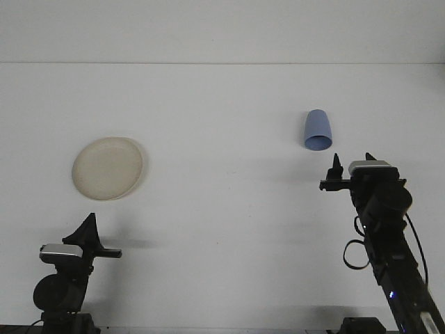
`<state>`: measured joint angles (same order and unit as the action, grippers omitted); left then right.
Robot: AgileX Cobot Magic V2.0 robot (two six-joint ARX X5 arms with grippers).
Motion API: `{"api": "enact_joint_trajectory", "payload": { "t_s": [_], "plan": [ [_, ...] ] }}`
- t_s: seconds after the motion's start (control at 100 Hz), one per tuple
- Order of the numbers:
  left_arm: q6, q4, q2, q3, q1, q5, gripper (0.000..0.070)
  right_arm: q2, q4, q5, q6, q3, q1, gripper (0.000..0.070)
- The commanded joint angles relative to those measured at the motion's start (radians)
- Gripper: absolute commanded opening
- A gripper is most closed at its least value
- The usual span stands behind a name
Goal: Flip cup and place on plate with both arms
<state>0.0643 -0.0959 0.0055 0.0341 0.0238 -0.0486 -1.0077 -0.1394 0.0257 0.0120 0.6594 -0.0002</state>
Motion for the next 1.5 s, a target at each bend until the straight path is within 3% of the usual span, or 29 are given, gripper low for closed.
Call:
{"api": "enact_joint_trajectory", "payload": {
  "t_s": [0.0,0.16,0.36,0.91,0.96,1.01,1.1,1.12,1.3,1.49],
  "plan": [
    [-0.002,-0.010,-0.001,-0.020,0.002,0.006,0.0015,-0.096,-0.052,0.000,-0.021,0.006,0.000,0.0509],
    [-0.002,-0.010,-0.001,-0.020,0.002,0.006,0.0015,-0.321,-0.241,0.000,-0.045,0.007,-0.001,0.0509],
    [-0.002,-0.010,-0.001,-0.020,0.002,0.006,0.0015,-0.557,-0.377,0.000,-0.149,0.063,-0.004,0.0507],
    [-0.002,-0.010,-0.001,-0.020,0.002,0.006,0.0015,-0.982,-0.399,0.017,-0.174,0.425,-0.085,0.0503],
    [-0.002,-0.010,-0.001,-0.020,0.002,0.006,0.0015,-1.002,-0.397,0.039,-0.174,0.447,-0.085,0.0453],
    [-0.002,-0.010,-0.001,-0.020,0.002,0.006,0.0015,-1.011,-0.395,0.056,-0.174,0.460,-0.085,0.0360],
    [-0.002,-0.010,-0.001,-0.020,0.002,0.006,0.0015,-1.011,-0.399,0.062,-0.174,0.462,-0.084,0.0050],
    [-0.002,-0.010,-0.001,-0.020,0.002,0.005,0.0015,-1.011,-0.401,0.065,-0.174,0.462,-0.083,0.0008],
    [-0.002,-0.010,-0.001,-0.020,0.002,0.006,0.0016,-0.982,-0.367,0.113,-0.156,0.462,-0.084,0.0000],
    [-0.002,-0.010,-0.001,-0.020,0.002,0.006,0.0015,-0.845,-0.265,0.132,-0.084,0.462,-0.093,0.0000]
  ]
}}
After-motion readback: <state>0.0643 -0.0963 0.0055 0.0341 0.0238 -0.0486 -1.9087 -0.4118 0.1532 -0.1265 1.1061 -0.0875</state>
